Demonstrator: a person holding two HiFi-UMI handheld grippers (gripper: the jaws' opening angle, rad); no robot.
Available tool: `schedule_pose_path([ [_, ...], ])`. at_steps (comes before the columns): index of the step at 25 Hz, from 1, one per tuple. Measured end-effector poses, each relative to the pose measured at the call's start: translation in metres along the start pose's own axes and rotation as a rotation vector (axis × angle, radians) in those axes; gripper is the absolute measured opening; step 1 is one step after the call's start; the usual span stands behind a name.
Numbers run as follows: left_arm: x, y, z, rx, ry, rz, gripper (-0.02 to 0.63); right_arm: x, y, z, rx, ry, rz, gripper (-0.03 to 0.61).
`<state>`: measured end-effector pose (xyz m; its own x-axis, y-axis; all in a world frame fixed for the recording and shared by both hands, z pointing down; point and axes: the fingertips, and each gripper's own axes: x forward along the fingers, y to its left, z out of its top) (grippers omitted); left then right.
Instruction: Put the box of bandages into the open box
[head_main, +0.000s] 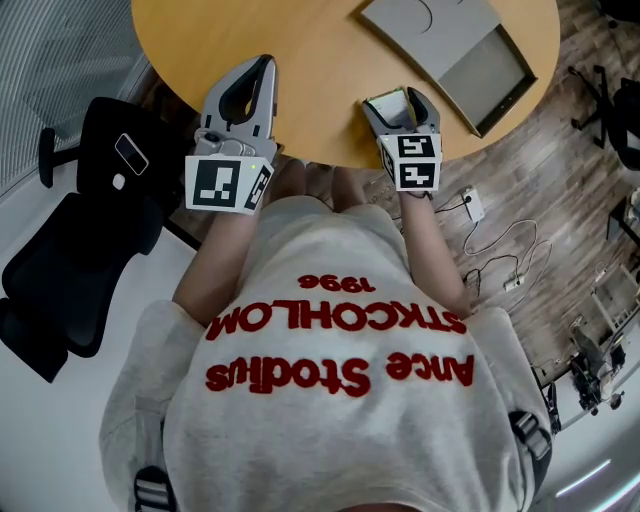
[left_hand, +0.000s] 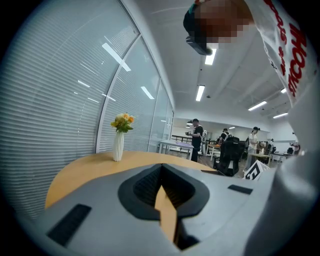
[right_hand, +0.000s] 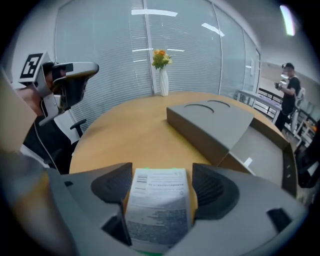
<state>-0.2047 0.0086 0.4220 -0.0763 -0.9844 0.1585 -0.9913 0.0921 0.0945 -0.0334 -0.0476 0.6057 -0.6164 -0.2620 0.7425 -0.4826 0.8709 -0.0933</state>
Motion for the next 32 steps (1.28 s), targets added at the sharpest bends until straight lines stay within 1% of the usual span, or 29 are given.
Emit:
schedule_pose_path([
  [3,0.000,0.001,-0.003,-0.004,0.005,0.000,0.006,0.007,0.002,-0.007,0.008,0.038,0.006,0.367],
  [6,-0.001,0.000,-0.005,-0.005,0.010,0.002,0.006,0.010,0.002,-0.012,-0.013,0.066,0.004,0.367],
  [10,-0.003,-0.001,-0.002,-0.001,0.006,0.012,0.006,0.009,0.000,-0.012,-0.018,0.091,0.007,0.364],
  [12,-0.004,0.000,0.001,0.003,0.000,0.019,0.006,0.007,0.003,-0.008,0.008,0.086,0.032,0.362],
  [15,-0.005,0.001,0.009,0.010,-0.013,0.025,0.006,-0.001,0.002,0.006,0.040,0.037,0.053,0.362],
  [19,-0.006,0.003,0.023,0.022,-0.036,0.035,0.006,-0.020,-0.002,0.040,0.050,-0.084,0.055,0.362],
  [22,-0.007,0.002,0.037,0.037,-0.062,0.042,0.006,-0.041,-0.006,0.075,0.064,-0.220,0.066,0.360],
  [26,-0.006,0.000,0.061,0.055,-0.100,0.056,0.006,-0.077,-0.014,0.128,0.055,-0.417,0.070,0.359],
  [29,-0.007,0.002,0.079,0.057,-0.135,0.066,0.006,-0.102,-0.019,0.164,0.060,-0.534,0.068,0.359],
  [32,-0.009,0.000,0.098,0.064,-0.170,0.071,0.006,-0.128,-0.027,0.194,0.102,-0.635,0.075,0.359],
])
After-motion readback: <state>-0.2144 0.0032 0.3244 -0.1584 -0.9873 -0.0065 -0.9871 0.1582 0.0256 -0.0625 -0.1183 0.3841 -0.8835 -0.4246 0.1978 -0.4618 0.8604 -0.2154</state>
